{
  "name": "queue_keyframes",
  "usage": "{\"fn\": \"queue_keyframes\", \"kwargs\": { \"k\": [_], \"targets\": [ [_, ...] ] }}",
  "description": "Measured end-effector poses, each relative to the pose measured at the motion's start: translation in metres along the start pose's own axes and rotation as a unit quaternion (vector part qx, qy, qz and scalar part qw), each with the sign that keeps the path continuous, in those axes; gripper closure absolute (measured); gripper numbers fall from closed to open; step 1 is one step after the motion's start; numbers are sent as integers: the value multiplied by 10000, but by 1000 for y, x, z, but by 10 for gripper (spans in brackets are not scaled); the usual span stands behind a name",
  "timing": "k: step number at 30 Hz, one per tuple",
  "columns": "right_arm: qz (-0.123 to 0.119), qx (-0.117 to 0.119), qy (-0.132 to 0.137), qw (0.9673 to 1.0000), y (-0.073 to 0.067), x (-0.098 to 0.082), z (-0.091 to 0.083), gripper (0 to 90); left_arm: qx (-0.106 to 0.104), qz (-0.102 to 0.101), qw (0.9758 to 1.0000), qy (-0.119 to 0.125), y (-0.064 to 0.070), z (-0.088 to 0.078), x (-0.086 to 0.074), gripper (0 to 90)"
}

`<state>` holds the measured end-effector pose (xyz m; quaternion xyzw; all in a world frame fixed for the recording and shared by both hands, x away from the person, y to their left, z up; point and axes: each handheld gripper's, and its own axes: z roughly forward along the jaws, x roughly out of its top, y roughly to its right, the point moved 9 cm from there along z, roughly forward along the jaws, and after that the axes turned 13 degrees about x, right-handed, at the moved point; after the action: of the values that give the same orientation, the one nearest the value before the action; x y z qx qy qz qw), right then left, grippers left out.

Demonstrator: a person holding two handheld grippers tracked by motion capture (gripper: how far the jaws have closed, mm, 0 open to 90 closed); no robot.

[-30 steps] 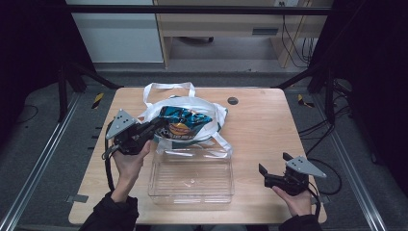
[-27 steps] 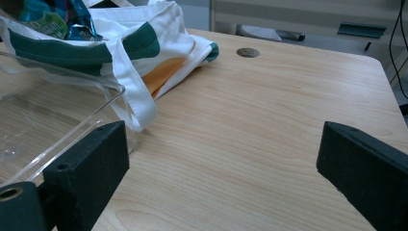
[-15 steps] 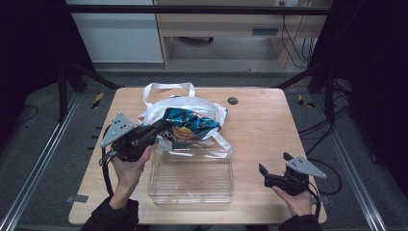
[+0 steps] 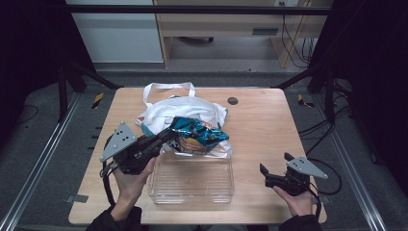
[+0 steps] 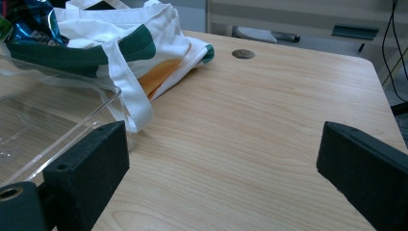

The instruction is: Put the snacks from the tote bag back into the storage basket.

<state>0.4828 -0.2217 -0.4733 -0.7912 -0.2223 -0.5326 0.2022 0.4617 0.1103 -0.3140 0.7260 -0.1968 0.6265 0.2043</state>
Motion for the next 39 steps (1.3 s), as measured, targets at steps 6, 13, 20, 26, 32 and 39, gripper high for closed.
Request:
{"fn": "queue_keyframes", "kwargs": {
  "k": [6, 13, 20, 26, 32, 39],
  "targets": [
    [12, -24, 15, 10000, 1, 0, -1, 45, -23, -41, 10000, -79, 7, -14, -8, 900],
    [2, -29, 37, 10000, 1, 1, -3, 45, -30, -19, 9996, -285, 14, -21, -27, 900],
    [-7, -40, 28, 10000, 1, 0, -3, 45, -11, -26, 9982, -599, 16, -13, -52, 900],
    [-14, -44, 14, 10000, 1, 0, -3, 45, 39, 10, 9960, -891, 16, -4, -75, 900],
    [-14, -42, 8, 10000, 1, 0, -3, 45, 101, -67, 9945, -1039, 13, -1, -86, 900],
    [-32, -42, -21, 10000, 1, -1, -2, 45, 307, -133, 9927, -1162, 5, 3, -93, 900]
  ]
}}
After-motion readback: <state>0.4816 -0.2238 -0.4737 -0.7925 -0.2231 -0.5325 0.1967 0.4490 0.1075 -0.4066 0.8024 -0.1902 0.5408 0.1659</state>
